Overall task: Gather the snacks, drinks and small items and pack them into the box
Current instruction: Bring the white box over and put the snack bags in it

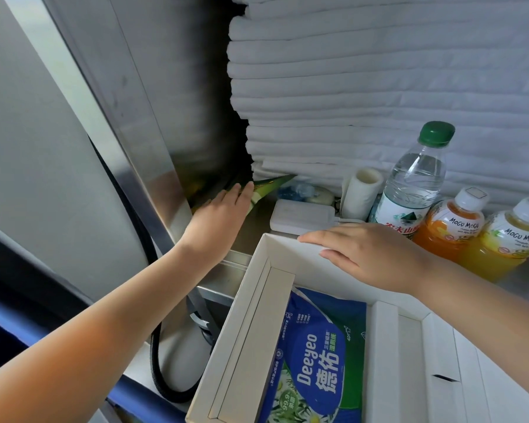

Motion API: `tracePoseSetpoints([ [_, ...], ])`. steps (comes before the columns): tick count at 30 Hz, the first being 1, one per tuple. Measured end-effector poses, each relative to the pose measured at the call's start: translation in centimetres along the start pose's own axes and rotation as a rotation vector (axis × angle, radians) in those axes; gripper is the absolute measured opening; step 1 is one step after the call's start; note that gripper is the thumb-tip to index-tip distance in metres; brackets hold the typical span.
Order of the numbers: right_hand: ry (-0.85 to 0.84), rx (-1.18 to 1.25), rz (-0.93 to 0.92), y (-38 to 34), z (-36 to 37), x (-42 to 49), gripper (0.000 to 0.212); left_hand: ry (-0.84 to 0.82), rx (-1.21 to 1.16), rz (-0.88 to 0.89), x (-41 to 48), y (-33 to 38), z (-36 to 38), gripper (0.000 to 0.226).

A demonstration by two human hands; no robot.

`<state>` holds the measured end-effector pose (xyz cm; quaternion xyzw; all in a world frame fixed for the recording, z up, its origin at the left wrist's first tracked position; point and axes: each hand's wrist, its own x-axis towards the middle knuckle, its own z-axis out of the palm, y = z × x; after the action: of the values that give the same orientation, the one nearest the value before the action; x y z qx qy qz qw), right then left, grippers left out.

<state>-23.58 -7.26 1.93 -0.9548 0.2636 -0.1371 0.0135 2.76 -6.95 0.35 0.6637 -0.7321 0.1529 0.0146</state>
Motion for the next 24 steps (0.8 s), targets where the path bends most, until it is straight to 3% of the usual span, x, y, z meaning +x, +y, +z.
tracePoseSetpoints([
  [6, 0.031, 0.043, -0.002, 0.0, -0.1, 0.0, 0.036, 0.068, -0.077, 0.047, -1.6, 1.2, -2.2, 0.065],
  [13, 0.101, 0.123, 0.112, 0.3, 0.1, 0.0, 0.067, 0.372, -0.092, 0.278, -3.2, 3.9, -5.4, 0.047],
  [21, 0.186, 0.084, 0.109, 0.2, -0.4, -0.1, 0.049, 0.348, -0.090, 0.552, -5.2, 5.3, -6.6, 0.041],
  [24, 0.255, 0.076, 0.066, 0.2, -0.9, -0.4, 0.040, 0.409, -0.080, 0.646, -5.8, 5.3, -6.6, 0.036],
])
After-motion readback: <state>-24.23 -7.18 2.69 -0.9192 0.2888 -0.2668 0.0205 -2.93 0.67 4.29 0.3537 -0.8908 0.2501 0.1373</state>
